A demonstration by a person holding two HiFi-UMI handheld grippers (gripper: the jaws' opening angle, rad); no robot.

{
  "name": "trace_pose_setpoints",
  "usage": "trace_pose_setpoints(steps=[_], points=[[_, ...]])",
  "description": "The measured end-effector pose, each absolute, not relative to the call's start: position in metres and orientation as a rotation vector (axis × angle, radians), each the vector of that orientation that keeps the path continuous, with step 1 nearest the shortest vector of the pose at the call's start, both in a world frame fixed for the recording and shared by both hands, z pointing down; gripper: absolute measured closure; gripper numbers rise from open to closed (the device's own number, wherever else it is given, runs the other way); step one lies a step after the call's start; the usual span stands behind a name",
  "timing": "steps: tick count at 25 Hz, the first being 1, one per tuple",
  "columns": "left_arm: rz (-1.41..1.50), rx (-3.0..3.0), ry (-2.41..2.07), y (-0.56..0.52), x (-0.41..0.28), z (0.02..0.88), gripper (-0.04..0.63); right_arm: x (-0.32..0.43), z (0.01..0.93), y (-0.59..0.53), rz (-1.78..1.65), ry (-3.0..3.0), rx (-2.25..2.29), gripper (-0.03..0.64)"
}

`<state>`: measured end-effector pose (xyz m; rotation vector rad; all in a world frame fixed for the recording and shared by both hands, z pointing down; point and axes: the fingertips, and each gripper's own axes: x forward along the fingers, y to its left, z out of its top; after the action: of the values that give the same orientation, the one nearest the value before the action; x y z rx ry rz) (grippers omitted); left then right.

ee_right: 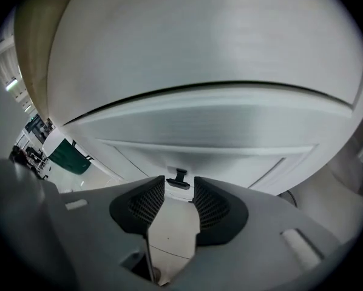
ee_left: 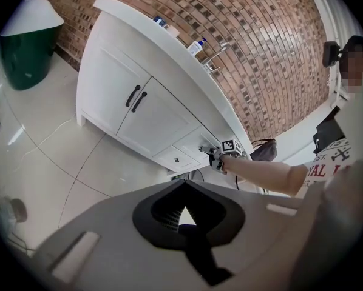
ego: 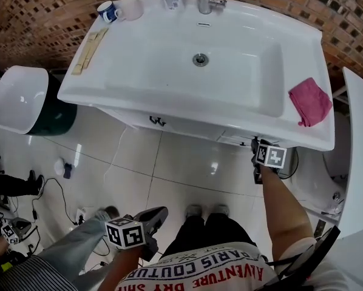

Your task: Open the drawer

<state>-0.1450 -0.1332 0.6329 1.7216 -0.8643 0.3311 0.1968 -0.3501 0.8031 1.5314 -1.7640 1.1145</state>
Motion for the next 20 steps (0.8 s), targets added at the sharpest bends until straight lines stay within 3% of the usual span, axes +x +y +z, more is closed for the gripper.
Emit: trace_pose_setpoints(steps=[20], points=[[0.365, 1.701, -0.869, -0.137, -0.154, 0.655, 0.601, 0.194, 0.816, -0.352, 1.162, -1.767, 1.569, 0.491]])
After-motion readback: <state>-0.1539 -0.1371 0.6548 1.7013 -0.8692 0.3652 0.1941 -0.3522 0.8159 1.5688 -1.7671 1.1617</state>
